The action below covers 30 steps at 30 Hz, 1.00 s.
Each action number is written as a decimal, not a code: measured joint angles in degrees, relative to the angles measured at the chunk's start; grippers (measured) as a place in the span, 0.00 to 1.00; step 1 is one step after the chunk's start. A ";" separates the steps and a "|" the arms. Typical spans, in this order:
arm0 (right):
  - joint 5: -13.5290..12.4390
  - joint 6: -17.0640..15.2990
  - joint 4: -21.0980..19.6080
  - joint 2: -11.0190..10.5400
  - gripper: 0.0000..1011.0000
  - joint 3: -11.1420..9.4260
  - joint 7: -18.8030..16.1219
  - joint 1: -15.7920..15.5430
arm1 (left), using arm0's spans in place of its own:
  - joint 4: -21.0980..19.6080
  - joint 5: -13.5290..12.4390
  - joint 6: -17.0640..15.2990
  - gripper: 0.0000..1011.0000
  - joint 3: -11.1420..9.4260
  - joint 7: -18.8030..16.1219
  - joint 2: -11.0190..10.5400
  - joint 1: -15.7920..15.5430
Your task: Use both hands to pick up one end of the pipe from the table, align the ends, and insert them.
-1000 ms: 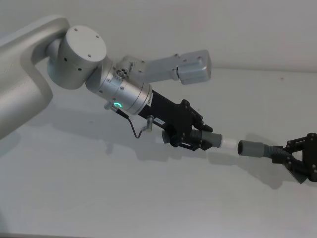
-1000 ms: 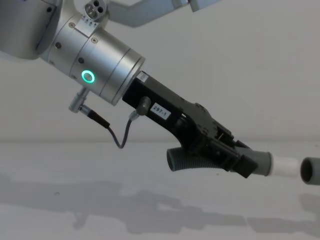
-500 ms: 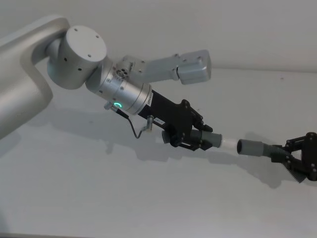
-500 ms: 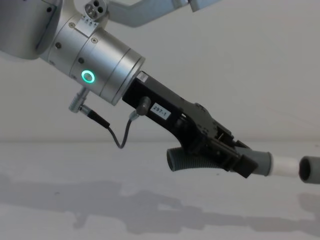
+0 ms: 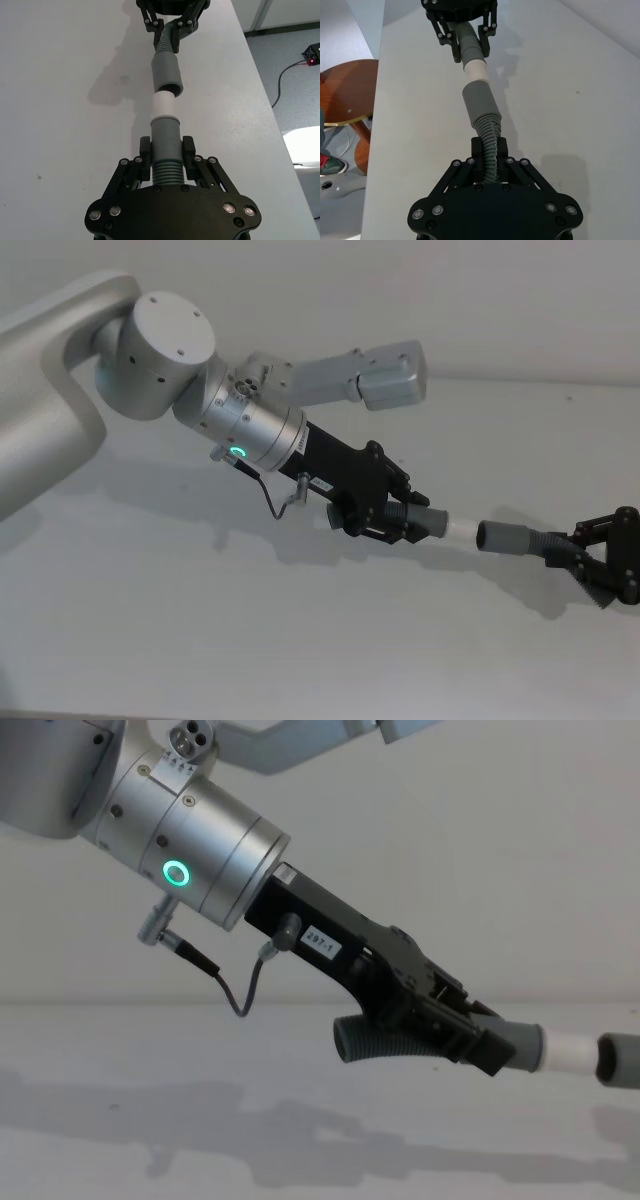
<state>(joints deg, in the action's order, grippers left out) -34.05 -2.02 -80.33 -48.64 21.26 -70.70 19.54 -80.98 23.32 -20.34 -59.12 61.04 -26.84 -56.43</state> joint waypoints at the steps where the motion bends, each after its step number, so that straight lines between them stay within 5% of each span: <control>1: -0.06 0.03 -0.01 -0.01 0.16 0.07 0.04 0.03 | 0.00 0.00 0.00 0.36 0.00 0.00 0.00 0.00; 30: -0.62 0.22 0.20 -0.05 0.16 1.70 0.75 1.21 | 0.00 0.00 0.00 0.36 0.00 0.00 -0.01 0.00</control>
<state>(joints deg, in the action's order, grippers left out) -34.67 -1.80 -80.13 -48.69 22.96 -69.94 20.75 -80.98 23.31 -20.34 -59.12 61.04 -26.85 -56.43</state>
